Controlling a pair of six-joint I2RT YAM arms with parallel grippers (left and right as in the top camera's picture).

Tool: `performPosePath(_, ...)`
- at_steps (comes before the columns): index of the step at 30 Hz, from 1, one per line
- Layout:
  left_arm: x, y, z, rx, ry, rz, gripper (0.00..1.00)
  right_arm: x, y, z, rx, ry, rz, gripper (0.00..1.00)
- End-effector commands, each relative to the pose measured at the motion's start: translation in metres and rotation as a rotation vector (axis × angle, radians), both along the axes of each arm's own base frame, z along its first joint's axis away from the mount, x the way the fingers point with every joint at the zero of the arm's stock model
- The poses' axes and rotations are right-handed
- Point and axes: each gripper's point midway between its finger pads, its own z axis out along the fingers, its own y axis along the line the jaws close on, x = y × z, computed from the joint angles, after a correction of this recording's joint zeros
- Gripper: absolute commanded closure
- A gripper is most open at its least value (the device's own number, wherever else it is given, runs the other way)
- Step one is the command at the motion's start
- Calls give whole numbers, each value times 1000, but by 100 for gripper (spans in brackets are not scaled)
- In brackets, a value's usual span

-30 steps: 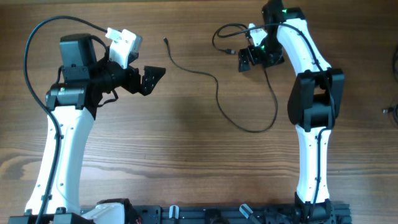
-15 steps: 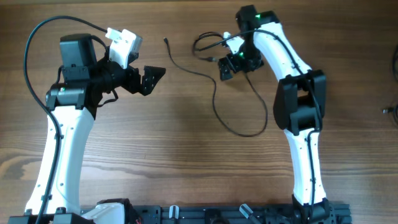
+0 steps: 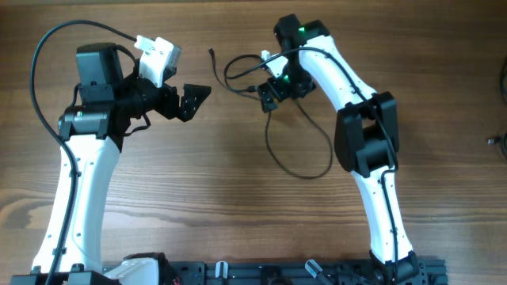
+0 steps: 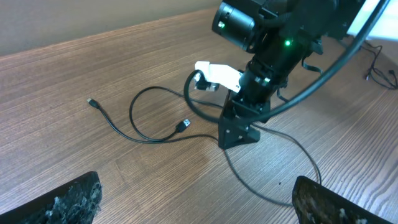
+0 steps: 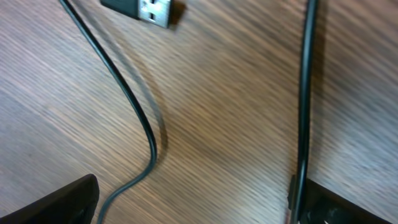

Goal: Untangle cables

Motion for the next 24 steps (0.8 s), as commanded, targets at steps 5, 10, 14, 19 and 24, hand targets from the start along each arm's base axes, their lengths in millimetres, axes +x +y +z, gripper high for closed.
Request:
performPosePath(5, 2, -1, 5, -14, -11, -13, 0, 0, 3, -39, -147, -21, -59, 0)
performPosePath(10, 2, -1, 5, -14, -12, -13, 0, 11, -1, -40, -243, -100, -110, 0)
performPosePath(14, 4, 1, 4, -1, -12, 0, 0, 16, -3, -41, -265, -125, -157, 0)
performPosePath(19, 7, 5, 3, 15, -20, 17, 0, 20, -7, -40, -298, -151, -199, 0)
performPosePath(24, 8, 5, 5, 15, -29, 17, 0, 15, -13, -42, -330, -134, -197, 0)
